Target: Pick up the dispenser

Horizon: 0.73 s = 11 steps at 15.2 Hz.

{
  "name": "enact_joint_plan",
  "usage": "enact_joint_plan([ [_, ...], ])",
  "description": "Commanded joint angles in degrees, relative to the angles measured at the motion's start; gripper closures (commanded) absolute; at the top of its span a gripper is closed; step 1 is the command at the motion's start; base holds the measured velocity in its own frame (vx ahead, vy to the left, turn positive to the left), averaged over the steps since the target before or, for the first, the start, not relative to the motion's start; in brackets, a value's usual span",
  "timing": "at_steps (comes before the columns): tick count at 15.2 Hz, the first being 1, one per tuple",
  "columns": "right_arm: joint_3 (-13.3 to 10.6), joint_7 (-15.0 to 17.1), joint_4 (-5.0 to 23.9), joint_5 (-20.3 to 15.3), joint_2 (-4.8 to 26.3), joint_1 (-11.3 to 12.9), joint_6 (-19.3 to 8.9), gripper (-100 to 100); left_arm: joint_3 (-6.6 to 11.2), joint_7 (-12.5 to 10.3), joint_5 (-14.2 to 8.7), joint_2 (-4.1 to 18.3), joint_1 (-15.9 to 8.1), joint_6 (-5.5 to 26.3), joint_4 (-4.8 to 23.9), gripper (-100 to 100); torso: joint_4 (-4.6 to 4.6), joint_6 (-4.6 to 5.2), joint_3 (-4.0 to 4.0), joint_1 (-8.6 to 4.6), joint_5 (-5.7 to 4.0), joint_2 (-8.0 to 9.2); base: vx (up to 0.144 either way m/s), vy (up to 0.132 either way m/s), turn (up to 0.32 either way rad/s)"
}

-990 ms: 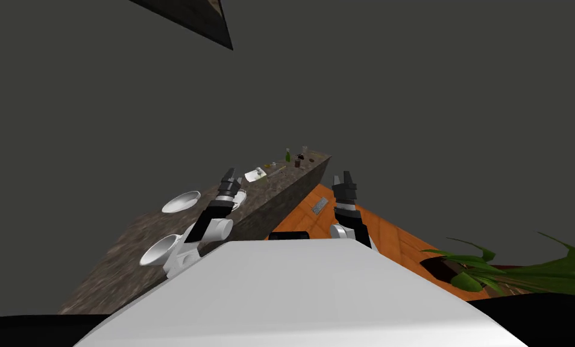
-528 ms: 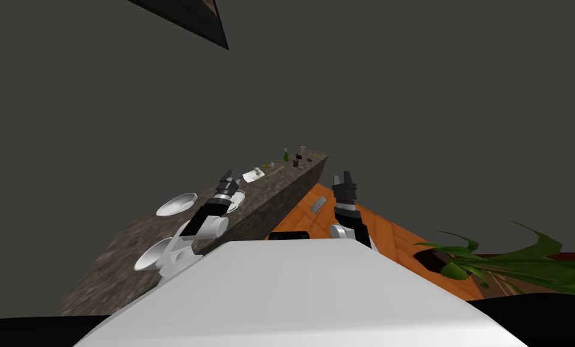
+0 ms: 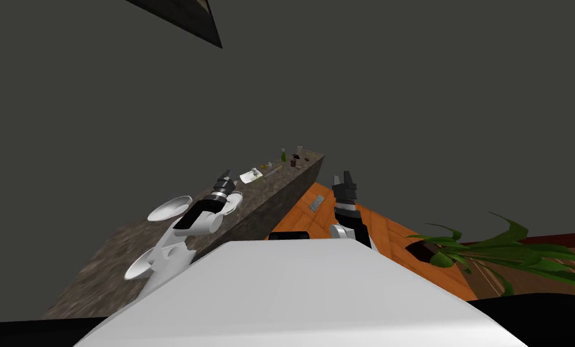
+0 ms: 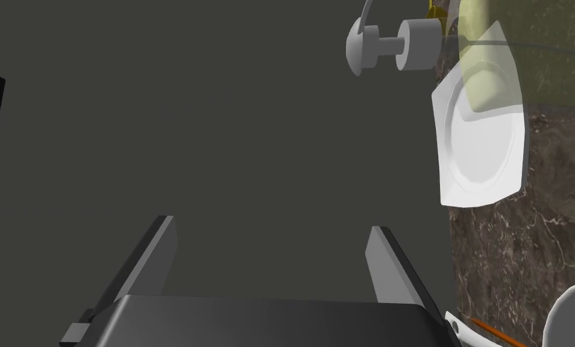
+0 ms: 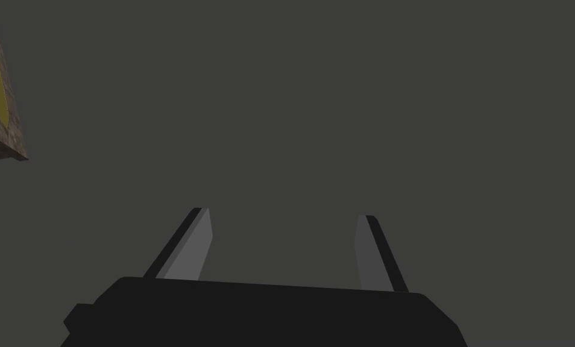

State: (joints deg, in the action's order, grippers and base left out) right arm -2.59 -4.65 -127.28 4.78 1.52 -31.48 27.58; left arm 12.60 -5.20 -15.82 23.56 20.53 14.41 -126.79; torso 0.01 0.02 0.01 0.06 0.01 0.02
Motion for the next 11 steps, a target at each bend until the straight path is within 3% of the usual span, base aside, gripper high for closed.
enact_joint_plan([
  [1, 0.0, 0.0, 0.0, 0.0, 0.0, 0.0, 0.0, 0, 1.02, -1.0, -1.1, 0.9, -0.5, 2.9, 0.3, -100, 0.0, 0.0, 0.0, 0.0, 0.0, 0.0, -0.01, 0.008, -0.121],
  [3, 0.0, 0.0, 0.0, 0.0, 0.0, 0.0, 0.0, 0, 1.02, -1.0, -1.1, 0.9, -0.5, 4.3, 0.3, -100, 0.0, -0.02, 0.0, 0.0, 0.01, 0.0, -0.005, 0.007, -0.024],
  [4, 0.0, 0.0, 0.0, 0.0, 0.0, 0.0, 0.0, 0, 2.62, -2.3, -2.9, 2.5, -1.4, 6.1, 1.2, -100, 0.0, -0.02, 0.0, -0.01, 0.01, -0.01, -0.004, 0.002, -0.098],
  [7, 0.0, 0.0, 0.0, 0.0, 0.0, 0.0, 0.0, 0, 2.62, -2.3, -2.9, 2.5, -1.4, 8.3, 1.2, -100, -0.01, -0.02, -0.01, -0.01, 0.0, -0.02, -0.004, 0.006, -0.058],
  [8, 0.0, 0.0, 0.0, 0.0, 0.0, 0.0, 0.0, 0, 4.2, -3.8, -4.6, 4.0, -2.2, 10.3, 2.1, -100, 0.0, -0.02, -0.01, -0.02, 0.0, -0.02, -0.002, 0.003, -0.106],
  [10, 0.0, 0.0, 0.0, 0.0, 0.0, 0.0, 0.0, 0, 4.2, -3.8, -4.6, 4.0, -2.2, 12.3, 2.1, -100, -0.01, 0.0, -0.01, -0.01, 0.0, -0.03, -0.003, 0.007, -0.087],
  [11, 0.0, 0.0, 0.0, 0.0, 0.0, 0.0, 0.0, 0, 5.78, -5.2, -6.4, 5.5, -3.1, 13.8, 3.0, -100, -0.01, -0.02, -0.01, -0.01, 0.0, -0.02, -0.003, 0.006, -0.137],
])
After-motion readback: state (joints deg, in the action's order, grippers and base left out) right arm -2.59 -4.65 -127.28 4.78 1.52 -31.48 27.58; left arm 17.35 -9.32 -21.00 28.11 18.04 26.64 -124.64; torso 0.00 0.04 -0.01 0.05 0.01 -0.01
